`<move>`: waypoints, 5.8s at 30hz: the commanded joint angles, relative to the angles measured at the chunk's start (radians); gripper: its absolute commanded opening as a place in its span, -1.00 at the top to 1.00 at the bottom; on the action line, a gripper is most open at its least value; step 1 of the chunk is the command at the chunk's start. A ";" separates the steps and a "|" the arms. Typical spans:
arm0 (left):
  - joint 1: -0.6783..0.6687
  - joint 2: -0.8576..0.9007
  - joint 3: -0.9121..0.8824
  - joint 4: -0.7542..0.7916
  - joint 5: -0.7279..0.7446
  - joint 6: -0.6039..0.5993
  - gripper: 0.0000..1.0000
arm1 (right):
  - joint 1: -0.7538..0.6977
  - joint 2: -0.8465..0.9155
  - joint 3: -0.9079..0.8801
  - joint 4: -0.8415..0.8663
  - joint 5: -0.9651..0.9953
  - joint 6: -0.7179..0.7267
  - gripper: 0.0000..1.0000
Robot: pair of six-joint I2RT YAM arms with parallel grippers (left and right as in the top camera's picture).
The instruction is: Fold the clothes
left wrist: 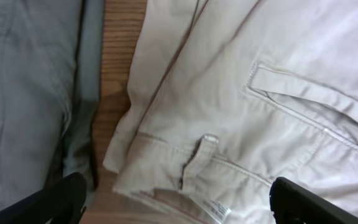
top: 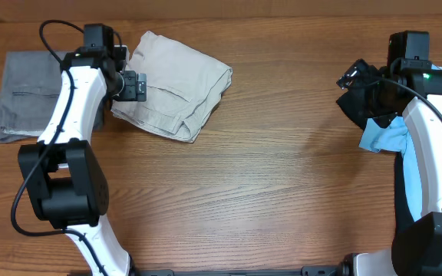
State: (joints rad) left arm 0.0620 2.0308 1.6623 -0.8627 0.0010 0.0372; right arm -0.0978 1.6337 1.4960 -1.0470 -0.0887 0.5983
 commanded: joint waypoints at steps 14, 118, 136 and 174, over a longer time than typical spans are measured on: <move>0.013 0.195 0.015 0.101 0.069 0.072 -0.99 | -0.002 -0.002 0.002 0.005 0.010 -0.004 -1.00; 0.062 0.225 0.121 0.027 0.085 0.076 -0.99 | -0.002 -0.002 0.002 0.005 0.010 -0.004 -1.00; 0.062 0.225 -0.068 0.179 0.139 0.071 -0.52 | -0.002 -0.002 0.002 0.005 0.010 -0.004 -1.00; 0.076 0.224 0.708 -0.406 0.010 0.071 0.92 | -0.002 -0.002 0.002 0.005 0.010 -0.004 -1.00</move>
State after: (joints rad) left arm 0.1184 2.2612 2.2887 -1.2518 0.0479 0.0864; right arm -0.0978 1.6337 1.4960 -1.0470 -0.0887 0.5983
